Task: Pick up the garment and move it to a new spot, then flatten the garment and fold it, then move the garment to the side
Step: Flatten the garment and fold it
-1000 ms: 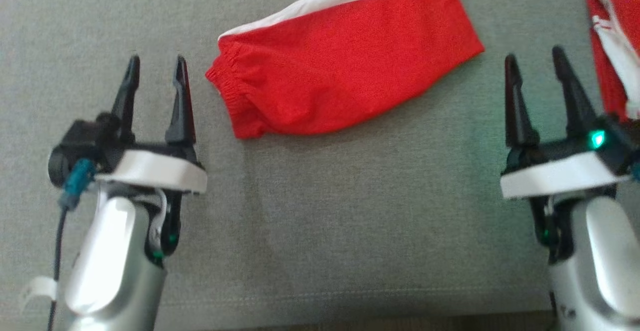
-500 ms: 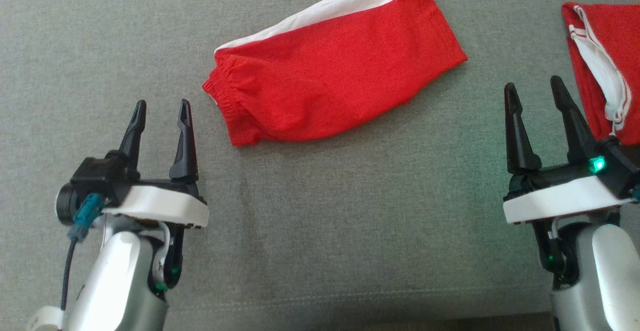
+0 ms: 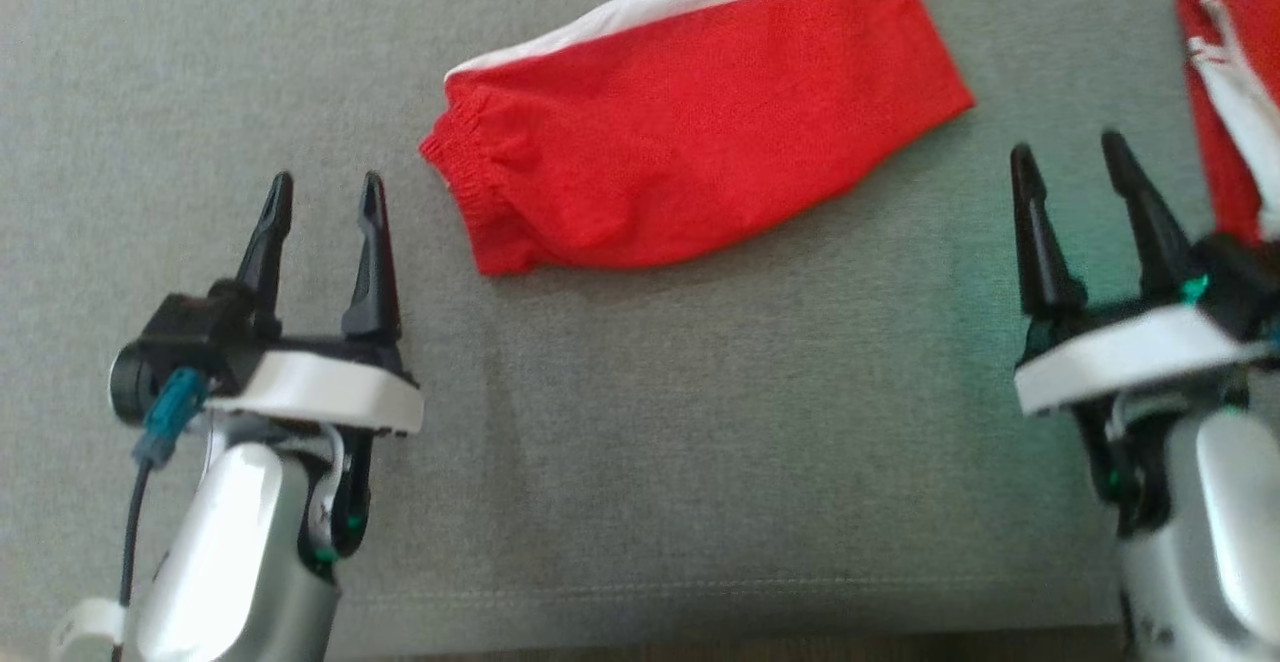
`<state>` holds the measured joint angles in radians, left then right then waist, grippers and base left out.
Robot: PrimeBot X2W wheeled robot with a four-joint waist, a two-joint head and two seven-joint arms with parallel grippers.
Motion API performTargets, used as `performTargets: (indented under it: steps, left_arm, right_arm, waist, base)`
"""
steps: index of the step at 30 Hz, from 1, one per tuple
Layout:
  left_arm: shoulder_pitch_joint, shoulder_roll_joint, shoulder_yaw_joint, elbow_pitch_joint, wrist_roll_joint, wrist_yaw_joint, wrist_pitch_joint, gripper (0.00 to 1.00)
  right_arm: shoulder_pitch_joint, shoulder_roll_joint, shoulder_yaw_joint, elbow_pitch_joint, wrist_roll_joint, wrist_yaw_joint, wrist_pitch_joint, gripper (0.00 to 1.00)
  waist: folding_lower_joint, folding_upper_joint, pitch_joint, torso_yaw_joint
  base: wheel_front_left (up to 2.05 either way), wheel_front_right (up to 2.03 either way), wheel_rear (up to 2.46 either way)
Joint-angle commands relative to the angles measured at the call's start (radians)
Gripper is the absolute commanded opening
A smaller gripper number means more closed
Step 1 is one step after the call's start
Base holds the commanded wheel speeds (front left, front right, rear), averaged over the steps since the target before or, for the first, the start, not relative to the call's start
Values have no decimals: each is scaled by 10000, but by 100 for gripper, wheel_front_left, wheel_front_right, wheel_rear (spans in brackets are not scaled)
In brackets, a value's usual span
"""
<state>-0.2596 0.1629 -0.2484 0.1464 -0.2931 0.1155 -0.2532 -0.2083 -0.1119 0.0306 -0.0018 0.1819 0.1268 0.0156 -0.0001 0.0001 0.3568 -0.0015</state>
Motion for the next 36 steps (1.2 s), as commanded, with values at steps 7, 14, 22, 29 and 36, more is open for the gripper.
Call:
performTargets:
  steps: [7, 14, 22, 29, 36]
  left_arm:
    - [-940, 39, 22, -303, -43, -126, 33, 100]
    - [-1209, -91, -142, -51, -30, -235, -12, 100]
    - [-1244, -147, -151, 98, -16, -266, -53, 100]
    - [-1214, -168, -164, 147, 15, -272, -70, 100]
    - [-1029, -101, -138, 232, 21, -262, -77, 100]
  right_arm:
    - [-2546, -863, 544, 1471, 589, 39, 1805, 100]
    - [-3899, -1200, 773, 3302, 852, 39, 3273, 100]
    - [-4155, -1102, 1187, 3982, 1390, 39, 4254, 100]
    - [-4185, -927, 1515, 4078, 1913, 39, 4165, 0]
    - [-3128, -719, 1211, 3420, 2057, 39, 3465, 0]
  waist:
    - [1, -1, 846, 747]
    - [1, -1, 1017, 1108]
    - [1, -1, 990, 1139]
    - [1, -1, 910, 1034]
    - [1, -1, 483, 807]
  base:
    - [0, 0, 0]
    - [0, 0, 0]
    - [0, 0, 0]
    - [0, 0, 0]
    - [0, 0, 0]
